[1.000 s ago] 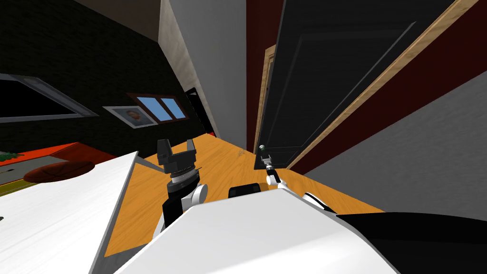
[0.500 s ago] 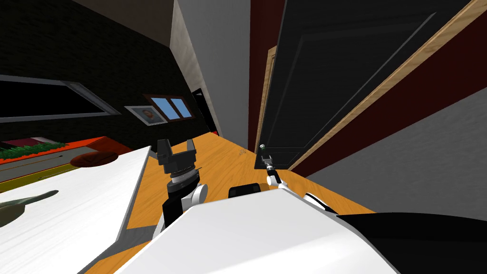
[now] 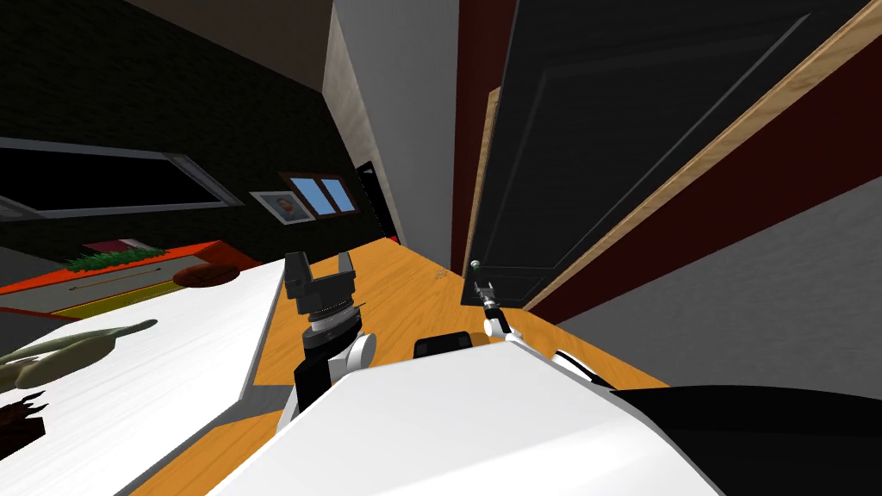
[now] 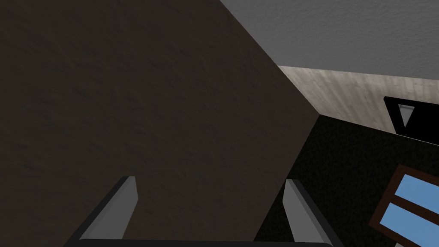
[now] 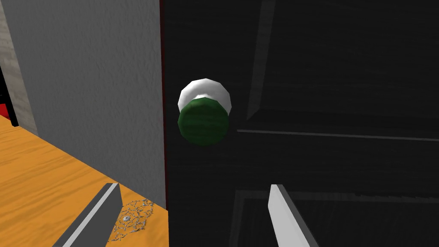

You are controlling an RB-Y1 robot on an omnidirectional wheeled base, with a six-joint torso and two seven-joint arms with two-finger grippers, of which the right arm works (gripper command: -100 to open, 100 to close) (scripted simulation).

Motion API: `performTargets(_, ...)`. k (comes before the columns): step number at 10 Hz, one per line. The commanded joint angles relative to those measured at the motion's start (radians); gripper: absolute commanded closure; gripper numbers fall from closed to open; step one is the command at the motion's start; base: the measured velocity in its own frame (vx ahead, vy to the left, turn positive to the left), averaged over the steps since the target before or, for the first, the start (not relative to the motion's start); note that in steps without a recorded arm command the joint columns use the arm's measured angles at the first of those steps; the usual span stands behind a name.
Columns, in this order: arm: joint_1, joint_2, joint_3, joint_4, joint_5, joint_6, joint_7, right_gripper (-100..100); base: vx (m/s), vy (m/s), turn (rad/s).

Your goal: Pull the door open

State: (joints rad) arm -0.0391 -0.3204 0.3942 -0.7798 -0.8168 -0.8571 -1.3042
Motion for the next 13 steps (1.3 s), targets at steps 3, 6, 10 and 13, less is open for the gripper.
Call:
performTargets(3,0.010,-0.023,-0.004,0.015,-0.013,-0.016,-0.047,-100,0.036,0.004,0.091)
performTargets(6,0.025,-0.060,-0.017,0.036,-0.026,-0.035,-0.090,-100,0.223,0.022,0.134)
performTargets(10,0.036,-0.094,-0.027,0.055,-0.036,-0.048,-0.126,-100,0.202,-0.037,0.102)
performTargets(13,0.036,-0.094,-0.027,0.055,-0.036,-0.048,-0.126,100,-0.025,0.002,-0.006)
